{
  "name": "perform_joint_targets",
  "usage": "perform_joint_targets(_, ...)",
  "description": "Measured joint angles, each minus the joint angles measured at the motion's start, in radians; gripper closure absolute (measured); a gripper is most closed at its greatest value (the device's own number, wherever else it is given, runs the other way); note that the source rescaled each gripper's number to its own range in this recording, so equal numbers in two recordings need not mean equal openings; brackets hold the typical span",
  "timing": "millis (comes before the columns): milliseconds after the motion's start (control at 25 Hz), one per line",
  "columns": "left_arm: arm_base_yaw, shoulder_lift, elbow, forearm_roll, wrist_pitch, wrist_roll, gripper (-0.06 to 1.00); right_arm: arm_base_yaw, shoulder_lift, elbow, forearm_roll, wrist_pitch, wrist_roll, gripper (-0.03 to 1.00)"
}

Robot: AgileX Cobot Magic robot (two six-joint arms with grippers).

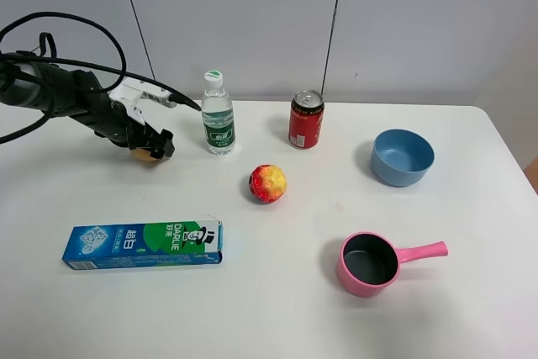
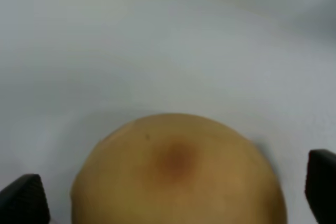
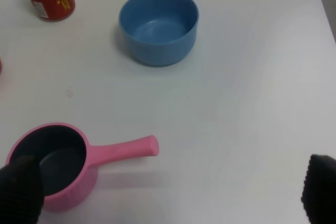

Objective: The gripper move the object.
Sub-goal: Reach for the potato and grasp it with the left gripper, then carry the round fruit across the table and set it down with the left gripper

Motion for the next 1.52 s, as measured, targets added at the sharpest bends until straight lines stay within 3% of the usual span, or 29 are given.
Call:
perform_joint_targets(80,0.000,0.001,0.000,-0.003,-0.001,0.000,-0.01,0.000,0.000,0.000,0.000,0.000,0.000,-0.03)
perform_joint_targets(120,0.000,0.001,0.000,-0.003,-0.001,0.000,0.06,0.000,0.000,0.000,0.000,0.000,0.000,-0.03)
perform_joint_targets(200,0.000,0.001,0.000,-0.004,0.004,0.000,0.28,0.000,0.000,0.000,0.000,0.000,0.000,-0.03)
perform_joint_targets(320,0.000,0.001,-0.001,-0.006,0.021,0.000,0.69,0.000,0.000,0.000,0.000,0.000,0.000,-0.03)
perform_joint_targets(440,0.000,-0.012,-0.002,-0.007,0.045,0.000,0.88,0.000,0.000,0.000,0.000,0.000,0.000,-0.03)
perform_joint_targets(720,-0.004,-0.243,-0.002,0.001,0.205,0.000,0.91,0.000,0.000,0.000,0.000,0.000,0.000,-0.03)
perform_joint_targets(880,-0.050,-0.456,-0.002,0.003,0.320,0.000,0.92,0.000,0.000,0.000,0.000,0.000,0.000,-0.03)
perform_joint_targets(1040,-0.183,-0.604,-0.002,-0.004,0.355,-0.012,0.93,0.000,0.000,0.000,0.000,0.000,0.000,-0.03)
perform_joint_targets(1160,-0.301,-0.623,-0.023,-0.009,0.353,-0.079,0.93,0.000,0.000,0.000,0.000,0.000,0.000,-0.03)
perform_joint_targets(1320,-0.434,-0.544,-0.080,-0.008,0.304,-0.182,0.93,0.000,0.000,0.000,0.000,0.000,0.000,-0.03)
perform_joint_targets(1520,-0.549,-0.351,-0.207,-0.008,0.240,-0.173,0.94,0.000,0.000,0.000,0.000,0.000,0.000,-0.03)
